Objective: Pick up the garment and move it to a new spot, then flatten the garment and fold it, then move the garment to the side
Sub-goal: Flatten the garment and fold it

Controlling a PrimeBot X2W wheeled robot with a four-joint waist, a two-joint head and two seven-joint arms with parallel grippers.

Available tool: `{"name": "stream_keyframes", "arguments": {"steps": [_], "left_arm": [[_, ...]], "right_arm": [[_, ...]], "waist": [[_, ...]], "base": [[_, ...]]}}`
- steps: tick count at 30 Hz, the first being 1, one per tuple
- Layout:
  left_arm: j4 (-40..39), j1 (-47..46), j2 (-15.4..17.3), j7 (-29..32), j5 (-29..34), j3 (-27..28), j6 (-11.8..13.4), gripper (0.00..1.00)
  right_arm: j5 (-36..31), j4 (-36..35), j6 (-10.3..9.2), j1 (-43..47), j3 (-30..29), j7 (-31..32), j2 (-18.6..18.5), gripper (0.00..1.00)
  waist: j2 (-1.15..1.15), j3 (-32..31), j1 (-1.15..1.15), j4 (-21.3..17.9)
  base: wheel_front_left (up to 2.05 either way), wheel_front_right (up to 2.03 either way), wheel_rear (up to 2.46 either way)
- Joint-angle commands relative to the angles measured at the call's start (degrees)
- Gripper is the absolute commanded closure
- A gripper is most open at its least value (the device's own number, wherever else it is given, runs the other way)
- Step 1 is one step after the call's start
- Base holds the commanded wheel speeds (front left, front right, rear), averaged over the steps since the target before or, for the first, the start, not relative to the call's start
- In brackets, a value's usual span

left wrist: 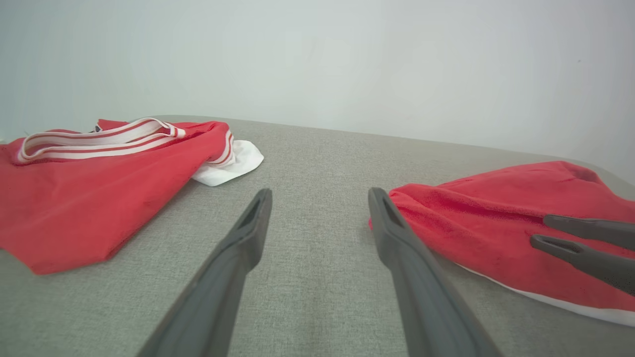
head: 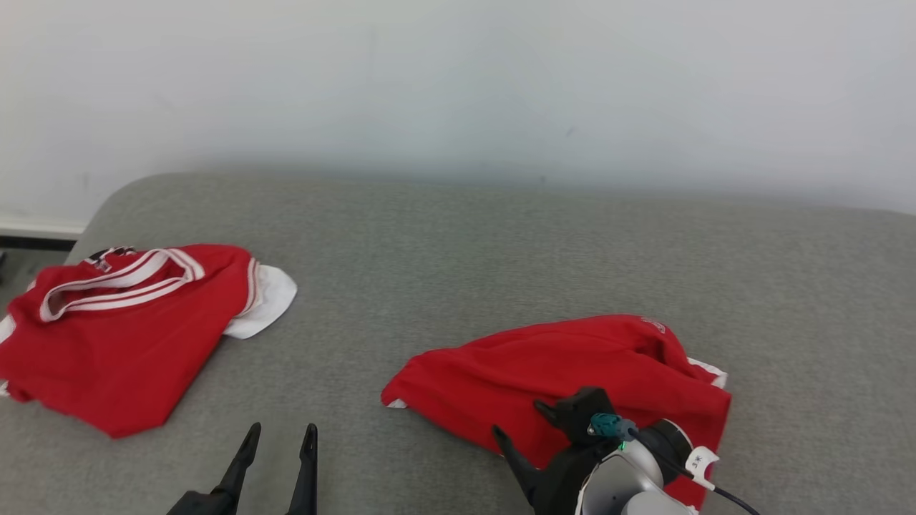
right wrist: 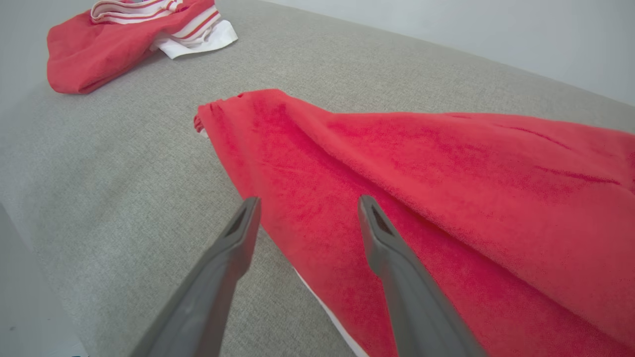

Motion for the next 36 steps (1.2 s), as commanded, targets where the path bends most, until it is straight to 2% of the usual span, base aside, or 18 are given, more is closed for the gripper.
{"name": "stream_keyframes", "arguments": {"steps": [1,7,8,9,10,11,12,23,24,25,36], "left_arm": [[-0.27,1.19,-0.11,-0.41,0.99,0.32,-0.31,0.0],[-3.48,2.22,-0.58,-0.45,4.21,3.25,-2.38,0.0],[-3.88,2.68,-0.96,-0.46,4.27,3.88,-2.76,0.0],[-4.03,2.96,-1.16,-0.45,4.72,4.31,-3.19,0.0],[-4.34,3.18,-1.4,-0.47,5.18,4.85,-3.48,0.0],[-4.45,3.39,-1.79,-0.46,5.55,5.17,-4.0,0.0],[-4.4,3.59,-2.19,-0.47,5.95,5.49,-4.13,0.0],[-2.38,4.33,-5.02,-0.48,7.85,8.12,-7.03,0.0],[-2.12,4.26,-5.27,-0.48,8.03,8.25,-7.38,0.0],[-1.87,4.24,-5.48,-0.48,8.13,8.4,-7.57,0.0],[-0.35,4.01,-7.23,-0.48,8.67,9.6,-9.51,0.0]], "right_arm": [[0.14,0.58,-0.12,-0.68,-0.24,0.08,-0.06,0.0],[0.14,4.18,-0.12,-2.34,-1.97,0.05,-0.05,0.0],[-0.06,4.75,-0.12,-2.68,-2.33,0.09,-0.03,0.11],[-0.35,5.25,-0.12,-3.0,-2.83,-0.03,-0.03,0.29],[-0.69,5.57,-0.12,-3.2,-3.26,-0.22,-0.01,0.55],[-1.01,5.93,-0.12,-3.18,-3.68,-0.33,-0.03,0.85],[-1.22,6.33,-0.12,-3.17,-3.93,-0.42,-0.01,1.0],[-3.01,6.61,-0.12,-4.48,-7.16,-0.82,0.0,1.0],[-2.71,6.22,-0.12,-4.36,-6.77,-1.08,0.03,0.76],[-2.46,5.94,-0.12,-3.94,-6.43,-1.05,0.03,0.0],[-5.26,3.67,-0.13,-0.94,-6.33,2.53,-0.02,0.0]], "waist": [[0.0,0.29,0.0,3.39],[0.0,1.29,0.0,6.99],[0.0,1.41,0.0,7.36],[0.0,1.6,0.0,7.79],[0.0,1.73,0.0,8.08],[0.0,1.87,0.0,8.37],[0.0,1.98,0.0,8.62],[0.0,2.51,0.0,9.14],[0.0,2.48,0.0,9.17],[0.0,2.42,0.0,9.19],[0.0,3.2,0.0,9.61]], "base": [[0.0,0.0,0.0],[0.0,0.0,0.0],[0.0,0.0,0.0],[0.0,0.0,0.0],[0.0,0.0,0.0],[0.0,0.0,0.0],[0.0,0.0,0.0],[0.0,0.0,0.0],[0.0,0.0,0.0],[0.0,0.0,0.0],[0.0,0.0,0.0]]}}
